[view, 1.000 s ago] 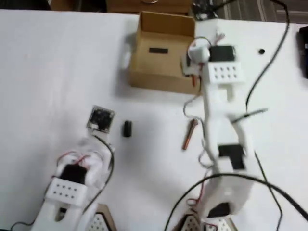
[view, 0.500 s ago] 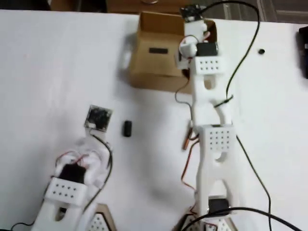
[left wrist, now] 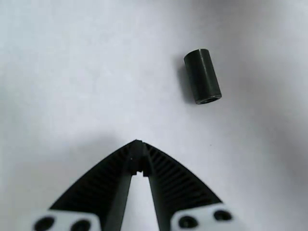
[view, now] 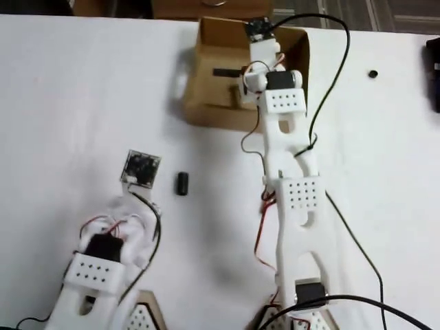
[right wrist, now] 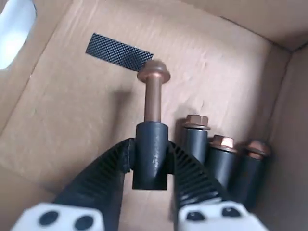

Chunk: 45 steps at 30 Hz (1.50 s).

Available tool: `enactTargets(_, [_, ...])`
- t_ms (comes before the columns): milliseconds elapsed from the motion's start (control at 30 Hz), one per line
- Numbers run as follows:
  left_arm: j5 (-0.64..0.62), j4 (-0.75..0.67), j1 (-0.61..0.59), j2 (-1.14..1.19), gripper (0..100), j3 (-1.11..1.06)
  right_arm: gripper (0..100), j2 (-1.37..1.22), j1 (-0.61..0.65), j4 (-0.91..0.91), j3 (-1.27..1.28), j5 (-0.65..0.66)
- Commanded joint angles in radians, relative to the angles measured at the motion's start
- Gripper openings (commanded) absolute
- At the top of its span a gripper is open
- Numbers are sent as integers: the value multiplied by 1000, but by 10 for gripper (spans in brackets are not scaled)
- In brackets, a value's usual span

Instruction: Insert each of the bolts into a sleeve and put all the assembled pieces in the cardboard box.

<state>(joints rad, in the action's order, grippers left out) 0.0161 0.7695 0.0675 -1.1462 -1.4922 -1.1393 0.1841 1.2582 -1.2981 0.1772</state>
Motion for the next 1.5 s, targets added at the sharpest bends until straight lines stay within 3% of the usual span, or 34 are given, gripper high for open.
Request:
enactTargets(0, [2, -20, -8, -9, 21, 4, 20, -1, -30, -19, -37, 8])
enactTargets(333, [2, -20, -6, -9, 21, 2, 43, -79, -28, 36, -29, 8])
enactTargets(600, [2, -17, -5, -9, 21, 2, 409, -142, -22, 50, -31, 48])
enactTargets(733, [2, -17, -5, -9, 21, 2, 504, -137, -16, 50, -49, 49])
enactTargets(900, [2, -20, -9, -9, 21, 2, 519, -101, -24, 84, -186, 49])
enactTargets(1067, [2, -20, -11, -9, 21, 2, 519, -36, -2, 265, -371, 49])
enactTargets(1367, [2, -20, -11, -9, 21, 2, 519, 153, -2, 507, -365, 49])
enactTargets(1467, [0, -20, -11, -9, 21, 2, 519, 228, -4, 512, -358, 48])
